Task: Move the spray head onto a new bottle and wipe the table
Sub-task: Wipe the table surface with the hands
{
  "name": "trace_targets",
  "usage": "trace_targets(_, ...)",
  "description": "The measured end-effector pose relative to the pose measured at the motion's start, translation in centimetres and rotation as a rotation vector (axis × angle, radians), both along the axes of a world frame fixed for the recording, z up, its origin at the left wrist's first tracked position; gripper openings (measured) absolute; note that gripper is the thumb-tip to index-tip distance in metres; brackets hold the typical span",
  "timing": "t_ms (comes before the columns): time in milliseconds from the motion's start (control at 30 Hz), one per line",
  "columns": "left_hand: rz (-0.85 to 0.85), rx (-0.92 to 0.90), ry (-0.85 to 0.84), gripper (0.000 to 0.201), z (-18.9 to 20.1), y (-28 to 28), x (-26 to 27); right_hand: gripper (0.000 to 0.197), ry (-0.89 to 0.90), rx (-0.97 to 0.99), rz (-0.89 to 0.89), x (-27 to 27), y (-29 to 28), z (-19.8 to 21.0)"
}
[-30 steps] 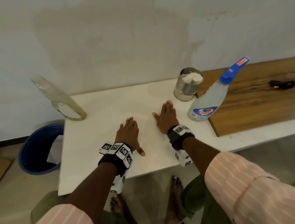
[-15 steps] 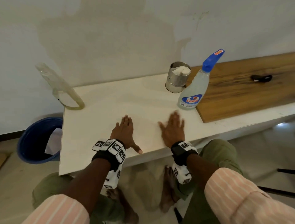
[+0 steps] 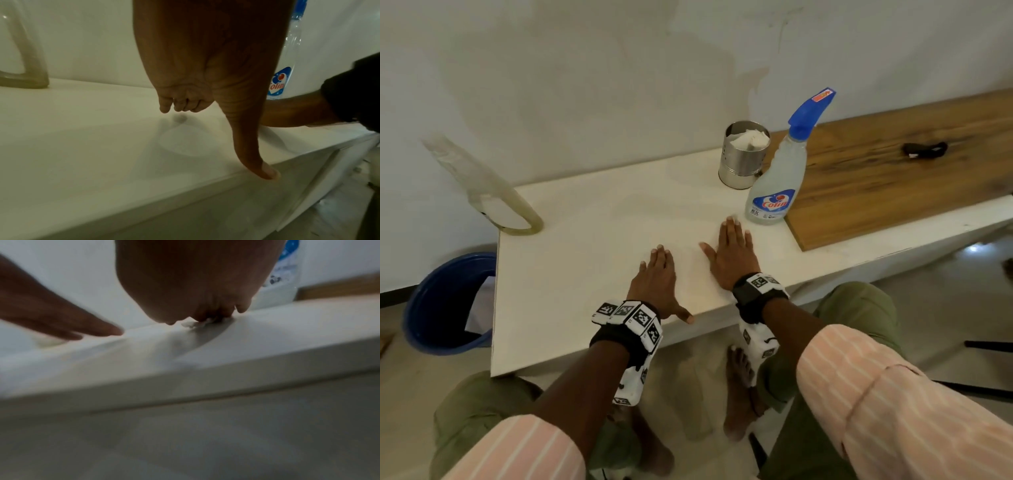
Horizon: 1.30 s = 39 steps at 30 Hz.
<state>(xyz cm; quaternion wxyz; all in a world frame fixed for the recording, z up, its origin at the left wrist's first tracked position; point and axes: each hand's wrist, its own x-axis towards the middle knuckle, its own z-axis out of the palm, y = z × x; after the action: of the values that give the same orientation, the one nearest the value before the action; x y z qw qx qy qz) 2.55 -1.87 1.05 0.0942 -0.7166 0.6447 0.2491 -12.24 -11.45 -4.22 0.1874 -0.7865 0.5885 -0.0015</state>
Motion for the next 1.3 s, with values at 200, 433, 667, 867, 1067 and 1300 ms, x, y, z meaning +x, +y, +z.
trace_targets(200, -0.047, 0.021, -0.016, 0.147, -0.2, -1.5, -1.9, 0.073, 0.017, -0.064, 0.004, -2.4, 3.0, -1.4)
trace_targets(433, -0.043, 0.007, 0.054, 0.144, -1.0, -1.0, 0.1, 0.079, -0.056, -0.109, -0.398, -4.6, 4.3, -1.6)
trace_targets(667, 0.059, 0.056, -0.040, 0.149, -1.7, 2.2, 7.3, 0.075, -0.063, -0.067, 0.297, 6.3, 13.2, -2.0)
trace_targets(867, 0.080, 0.055, -0.070, 0.153, -0.4, 4.5, 9.7, 0.067, 0.013, -0.199, 0.168, 1.6, 8.8, -2.6)
trace_targets(1067, 0.122, 0.085, -0.137, 0.148, 0.6, 6.0, 11.8, 0.078, -0.061, -0.089, -0.029, 7.6, 11.1, -1.3)
trace_targets(1300, 0.096, 0.107, -0.119, 0.146, -0.6, 7.1, 13.9, 0.072, -0.028, -0.141, 0.691, 11.7, 15.6, -1.9)
